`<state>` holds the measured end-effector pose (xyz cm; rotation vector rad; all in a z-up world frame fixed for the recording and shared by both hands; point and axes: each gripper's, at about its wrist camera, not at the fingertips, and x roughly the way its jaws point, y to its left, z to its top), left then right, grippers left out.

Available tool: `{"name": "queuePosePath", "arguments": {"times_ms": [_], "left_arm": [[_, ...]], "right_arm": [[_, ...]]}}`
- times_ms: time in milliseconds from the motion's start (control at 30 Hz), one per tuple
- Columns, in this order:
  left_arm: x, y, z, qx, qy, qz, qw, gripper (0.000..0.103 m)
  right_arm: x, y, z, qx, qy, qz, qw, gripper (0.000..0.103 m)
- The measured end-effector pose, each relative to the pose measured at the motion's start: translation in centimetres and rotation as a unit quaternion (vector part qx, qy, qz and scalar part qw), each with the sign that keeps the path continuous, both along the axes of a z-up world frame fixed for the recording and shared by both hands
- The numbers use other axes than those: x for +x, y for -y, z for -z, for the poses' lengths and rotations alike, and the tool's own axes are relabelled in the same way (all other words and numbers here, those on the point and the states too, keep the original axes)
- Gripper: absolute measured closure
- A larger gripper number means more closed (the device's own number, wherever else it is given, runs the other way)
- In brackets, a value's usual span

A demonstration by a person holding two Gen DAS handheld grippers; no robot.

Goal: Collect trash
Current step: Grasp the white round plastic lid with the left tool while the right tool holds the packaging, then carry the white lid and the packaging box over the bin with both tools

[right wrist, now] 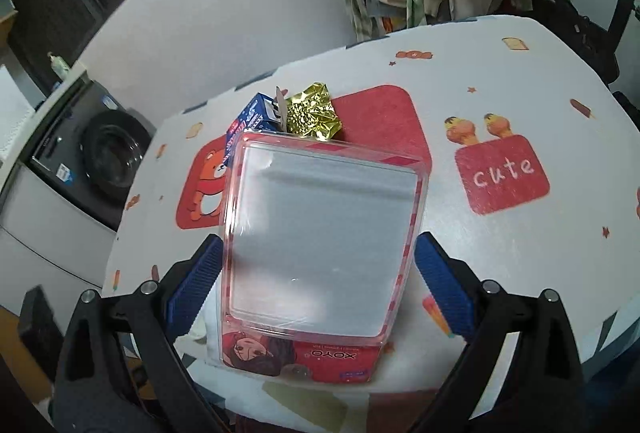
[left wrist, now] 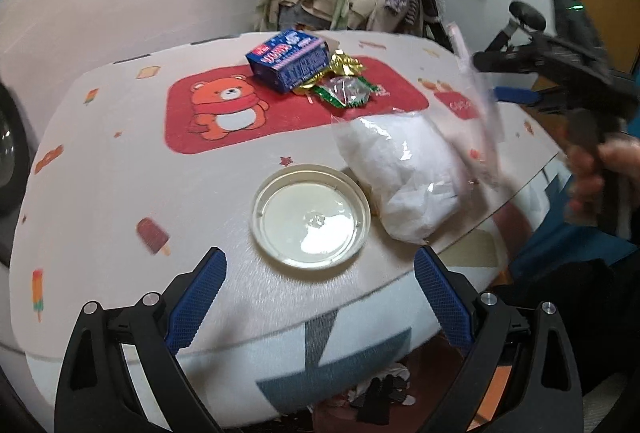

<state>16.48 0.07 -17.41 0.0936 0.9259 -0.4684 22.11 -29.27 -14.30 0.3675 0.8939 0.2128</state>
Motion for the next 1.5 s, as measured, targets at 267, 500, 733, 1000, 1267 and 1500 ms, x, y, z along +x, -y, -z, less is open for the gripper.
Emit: {"name": "queuePosePath", "arguments": {"times_ms": [267,500,733,1000,1267,1500], "left_arm": [[3.3,2.8,2.9,0.044,-0.02,0.032,0.9983,0.01],[5.3,3.3,3.9,0.069,-0.018,0.026,0.9971,0.01],[5.8,3.5,4.1,0.092,-0.016,0.029,0.9952,0.036],[5.7,2.6,2.4,0.071,-0.008,0.033,0.9969,0.076],[5.2,1.2,1.7,0.037,-0.017,0.033,0.9986,0.081],[4.2,0.8,0.6,0.023,-0.011,0.047,0.9986,0.088]], "right_arm": [[-2.8,0.4,-1.4,-0.018,0.042,-0.01,0.999,0.009],[-3.4,0.5,-2.2,-0.02,0.054,-0.015,0.998,0.009],[-3.9,0.0,-2.6,-0.023,0.061,-0.02,0.998,0.009],[-4.3,-0.7,-2.9,-0.029,0.065,-0.029,0.997,0.009],[-4.6,-1.0,-3.2,-0.026,0.068,-0.035,0.997,0.009],[-4.8,-1.3,-3.3,-0.024,0.068,-0.037,0.997,0.009]]}}
